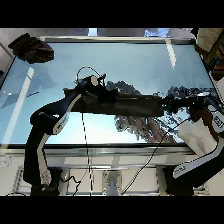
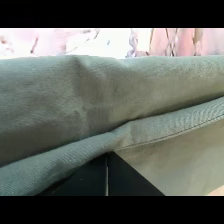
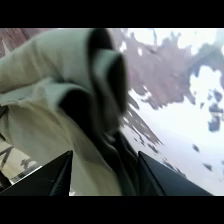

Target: Fold the shirts.

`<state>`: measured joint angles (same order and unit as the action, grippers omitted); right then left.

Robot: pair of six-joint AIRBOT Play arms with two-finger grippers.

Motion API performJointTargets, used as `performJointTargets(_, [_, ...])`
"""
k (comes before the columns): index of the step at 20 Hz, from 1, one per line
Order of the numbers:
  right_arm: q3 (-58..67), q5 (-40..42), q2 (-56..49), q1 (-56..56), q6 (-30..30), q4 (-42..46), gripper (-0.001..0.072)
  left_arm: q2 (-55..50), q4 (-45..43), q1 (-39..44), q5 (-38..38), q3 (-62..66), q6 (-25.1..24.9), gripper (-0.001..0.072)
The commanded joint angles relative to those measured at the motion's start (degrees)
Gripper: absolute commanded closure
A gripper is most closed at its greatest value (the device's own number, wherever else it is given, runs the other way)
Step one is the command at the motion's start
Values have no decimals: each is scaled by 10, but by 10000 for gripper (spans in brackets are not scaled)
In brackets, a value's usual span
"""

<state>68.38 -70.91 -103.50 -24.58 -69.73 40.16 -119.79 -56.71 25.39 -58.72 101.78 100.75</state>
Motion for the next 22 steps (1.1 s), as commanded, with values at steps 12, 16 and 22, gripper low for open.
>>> performJointTargets(12, [64, -81, 67, -9, 18, -87, 687, -19, 17, -1, -11, 1, 2, 695])
performJointTargets(16, [134, -98, 121, -9, 3, -90, 688, -45, 136, 31, 6, 1, -48, 696])
performJointTargets(22, [227, -113, 129, -3, -30, -123, 689, -48, 165, 137, 96, 109, -95, 694])
